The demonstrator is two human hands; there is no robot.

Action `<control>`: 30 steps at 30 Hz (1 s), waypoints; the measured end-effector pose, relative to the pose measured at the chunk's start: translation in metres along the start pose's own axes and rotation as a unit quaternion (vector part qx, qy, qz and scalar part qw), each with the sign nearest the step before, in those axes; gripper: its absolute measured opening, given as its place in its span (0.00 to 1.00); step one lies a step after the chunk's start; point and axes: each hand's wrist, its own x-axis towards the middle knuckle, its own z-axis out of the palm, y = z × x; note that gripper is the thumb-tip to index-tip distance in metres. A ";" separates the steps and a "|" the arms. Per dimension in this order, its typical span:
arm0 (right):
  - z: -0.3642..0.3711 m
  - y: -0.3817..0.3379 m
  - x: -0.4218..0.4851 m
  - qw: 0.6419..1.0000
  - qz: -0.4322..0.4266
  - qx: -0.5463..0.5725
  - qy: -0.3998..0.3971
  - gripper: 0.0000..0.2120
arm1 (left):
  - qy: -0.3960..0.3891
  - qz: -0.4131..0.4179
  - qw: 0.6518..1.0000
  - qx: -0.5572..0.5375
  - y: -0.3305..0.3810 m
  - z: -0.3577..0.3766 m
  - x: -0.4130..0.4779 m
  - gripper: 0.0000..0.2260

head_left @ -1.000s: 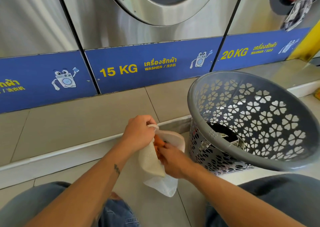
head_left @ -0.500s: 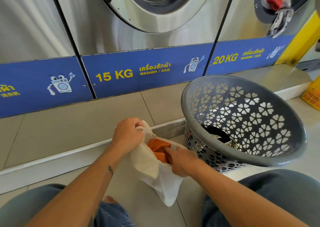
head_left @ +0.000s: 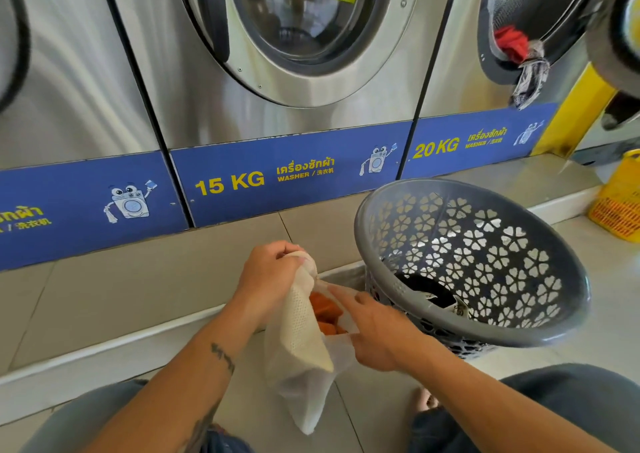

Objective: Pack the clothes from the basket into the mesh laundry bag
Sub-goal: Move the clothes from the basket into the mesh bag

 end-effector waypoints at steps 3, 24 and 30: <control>-0.024 -0.001 -0.011 0.997 -0.015 0.075 -0.003 0.42 | 0.020 0.016 1.000 -0.014 0.015 0.004 -0.003 0.07; -0.062 0.158 0.073 0.984 0.100 -0.106 -0.098 0.47 | 0.081 0.009 0.995 0.058 0.033 0.062 0.042 0.08; -0.020 0.191 0.129 0.958 0.112 -0.177 -0.196 0.49 | 0.082 -0.019 0.993 0.082 0.024 0.082 0.071 0.10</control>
